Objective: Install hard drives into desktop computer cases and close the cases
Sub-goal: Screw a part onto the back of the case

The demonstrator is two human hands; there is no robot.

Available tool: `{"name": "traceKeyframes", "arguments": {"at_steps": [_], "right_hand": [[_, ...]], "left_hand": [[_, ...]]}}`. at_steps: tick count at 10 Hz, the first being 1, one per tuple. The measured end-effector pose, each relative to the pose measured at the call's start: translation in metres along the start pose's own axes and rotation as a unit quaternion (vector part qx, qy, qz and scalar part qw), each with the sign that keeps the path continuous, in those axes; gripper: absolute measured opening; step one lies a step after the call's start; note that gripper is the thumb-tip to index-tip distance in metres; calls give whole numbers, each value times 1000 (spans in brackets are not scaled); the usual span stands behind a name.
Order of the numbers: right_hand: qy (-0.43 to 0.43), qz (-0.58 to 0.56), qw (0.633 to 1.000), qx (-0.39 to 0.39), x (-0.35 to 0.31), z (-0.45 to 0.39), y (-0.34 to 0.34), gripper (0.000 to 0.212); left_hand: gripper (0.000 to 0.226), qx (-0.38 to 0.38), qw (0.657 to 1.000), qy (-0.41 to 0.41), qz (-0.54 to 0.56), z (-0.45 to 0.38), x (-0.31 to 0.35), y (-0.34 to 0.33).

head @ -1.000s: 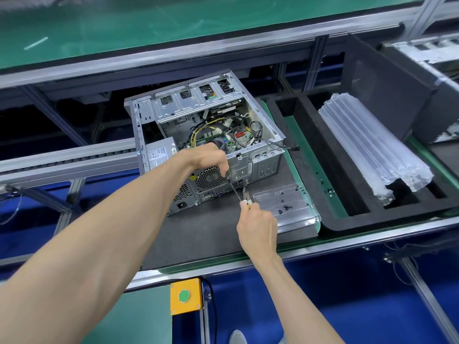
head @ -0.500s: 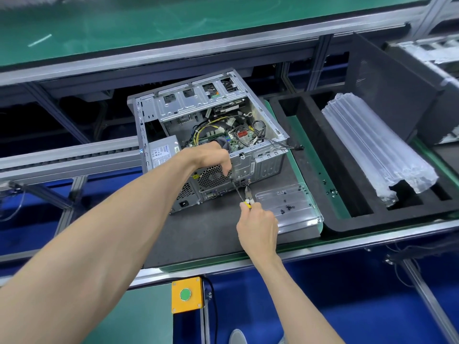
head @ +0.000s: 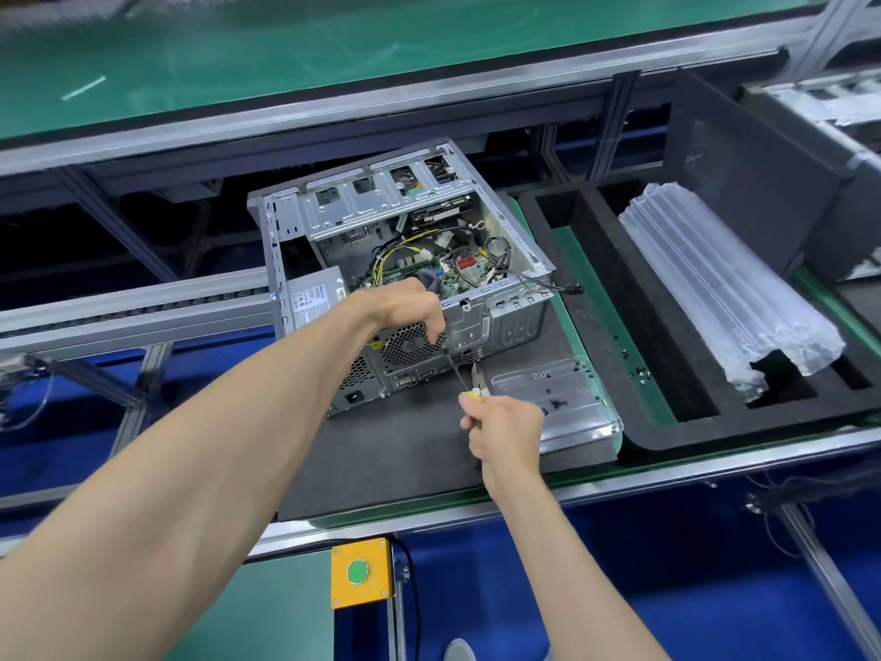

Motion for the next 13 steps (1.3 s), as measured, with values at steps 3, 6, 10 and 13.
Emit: {"name": "traceKeyframes", "arguments": {"at_steps": [3, 6, 10, 13], "right_hand": [[485, 630, 606, 22, -25, 21, -15, 24], [-67, -4, 997, -27, 6, -2, -4, 22], [-125, -129, 984, -15, 10, 1, -6, 20], [456, 551, 698, 29, -24, 19, -15, 22]], "left_hand": [[30, -5, 1000, -6, -7, 1, 2, -1], [39, -6, 1000, -9, -6, 3, 2, -1], [20, -18, 1000, -10, -4, 7, 4, -2], [27, -9, 1000, -1, -2, 5, 3, 0]]}}
Point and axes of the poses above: each hand's wrist, its own z-axis away from the middle knuckle, its own y-axis out of the back of the hand, x = y × z, the point moved 5 cm from there along -z, towards the middle knuckle, and after that the axes turned 8 degrees about y, right-handed, at the moved point
